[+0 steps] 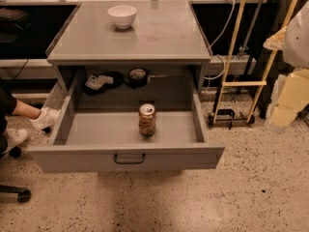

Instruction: Pick orange can from top drawer and place on counter

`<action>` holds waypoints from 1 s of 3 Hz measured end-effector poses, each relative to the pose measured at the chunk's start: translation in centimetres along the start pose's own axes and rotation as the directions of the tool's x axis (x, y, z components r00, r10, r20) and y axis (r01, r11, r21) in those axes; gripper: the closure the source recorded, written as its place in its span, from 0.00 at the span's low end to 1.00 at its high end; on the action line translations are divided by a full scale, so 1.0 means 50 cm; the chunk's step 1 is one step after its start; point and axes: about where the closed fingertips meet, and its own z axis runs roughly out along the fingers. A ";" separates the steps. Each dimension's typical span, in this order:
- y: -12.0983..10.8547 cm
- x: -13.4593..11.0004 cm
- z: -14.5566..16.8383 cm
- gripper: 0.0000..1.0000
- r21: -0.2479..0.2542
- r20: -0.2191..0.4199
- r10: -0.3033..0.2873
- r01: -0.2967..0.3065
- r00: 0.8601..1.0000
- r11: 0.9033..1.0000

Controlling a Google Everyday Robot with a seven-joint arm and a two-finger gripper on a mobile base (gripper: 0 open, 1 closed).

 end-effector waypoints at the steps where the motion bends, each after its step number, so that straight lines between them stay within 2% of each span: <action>1: 0.000 0.000 0.000 0.00 0.000 0.000 0.000 0.000 1.000 1.000; 2: -0.013 -0.007 0.017 0.00 -0.004 0.030 -0.004 0.004 1.000 1.000; 3: -0.069 -0.095 0.115 0.00 -0.054 0.135 -0.032 0.039 0.990 0.998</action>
Offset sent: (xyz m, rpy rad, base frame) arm 0.0200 0.0039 -0.0185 0.0622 0.0125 0.0282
